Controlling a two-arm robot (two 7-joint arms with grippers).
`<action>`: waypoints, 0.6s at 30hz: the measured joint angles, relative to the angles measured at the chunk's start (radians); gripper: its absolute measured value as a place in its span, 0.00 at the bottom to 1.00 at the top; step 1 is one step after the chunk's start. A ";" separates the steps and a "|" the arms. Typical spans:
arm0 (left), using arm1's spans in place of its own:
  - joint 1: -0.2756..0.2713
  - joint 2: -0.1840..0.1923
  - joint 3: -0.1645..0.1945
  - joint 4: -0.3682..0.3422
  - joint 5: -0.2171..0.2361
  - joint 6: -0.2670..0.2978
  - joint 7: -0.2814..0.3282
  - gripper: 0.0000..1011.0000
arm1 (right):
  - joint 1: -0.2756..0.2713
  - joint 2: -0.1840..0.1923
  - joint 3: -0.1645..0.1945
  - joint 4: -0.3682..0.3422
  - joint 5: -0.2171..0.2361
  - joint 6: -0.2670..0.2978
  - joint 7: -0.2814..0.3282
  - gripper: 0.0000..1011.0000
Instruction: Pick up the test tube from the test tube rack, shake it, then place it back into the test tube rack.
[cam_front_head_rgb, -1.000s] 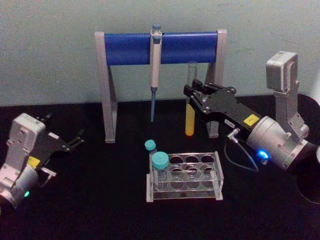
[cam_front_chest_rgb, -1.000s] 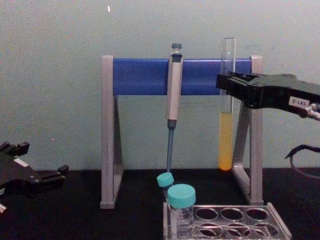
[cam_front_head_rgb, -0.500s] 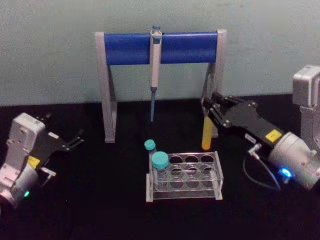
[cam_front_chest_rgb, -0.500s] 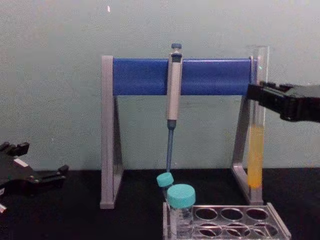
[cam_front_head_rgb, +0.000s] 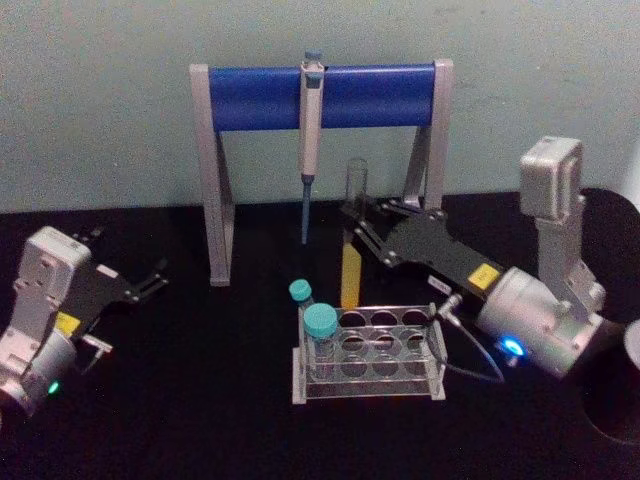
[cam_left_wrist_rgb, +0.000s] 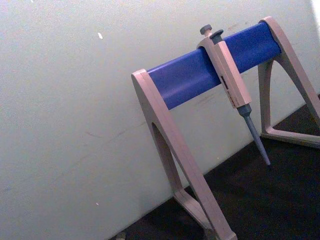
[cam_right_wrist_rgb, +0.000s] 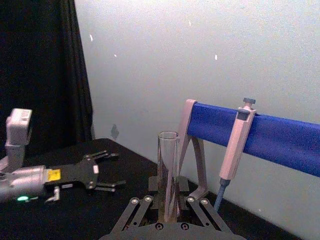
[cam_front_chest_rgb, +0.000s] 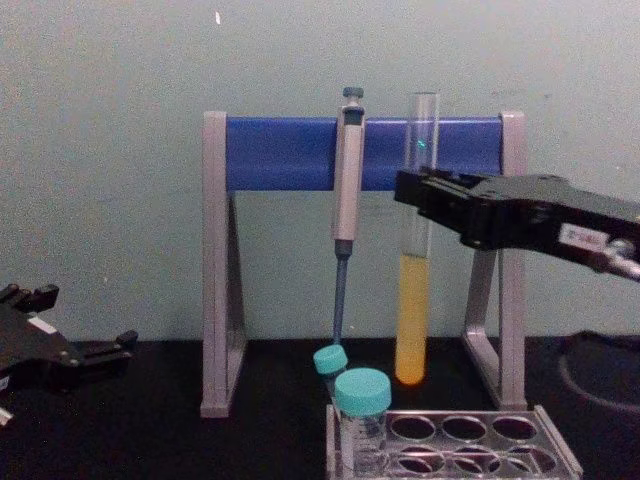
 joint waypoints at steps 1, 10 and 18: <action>0.000 0.000 0.000 0.000 0.000 0.000 0.000 0.99 | 0.020 -0.010 -0.008 0.021 -0.006 -0.005 0.001 0.21; 0.000 0.000 0.000 0.000 0.000 0.000 0.000 0.99 | 0.097 -0.038 -0.006 0.115 -0.032 -0.018 -0.023 0.21; 0.000 0.000 0.000 0.000 0.000 0.000 0.000 0.99 | 0.095 -0.032 0.019 0.122 -0.035 -0.017 -0.038 0.21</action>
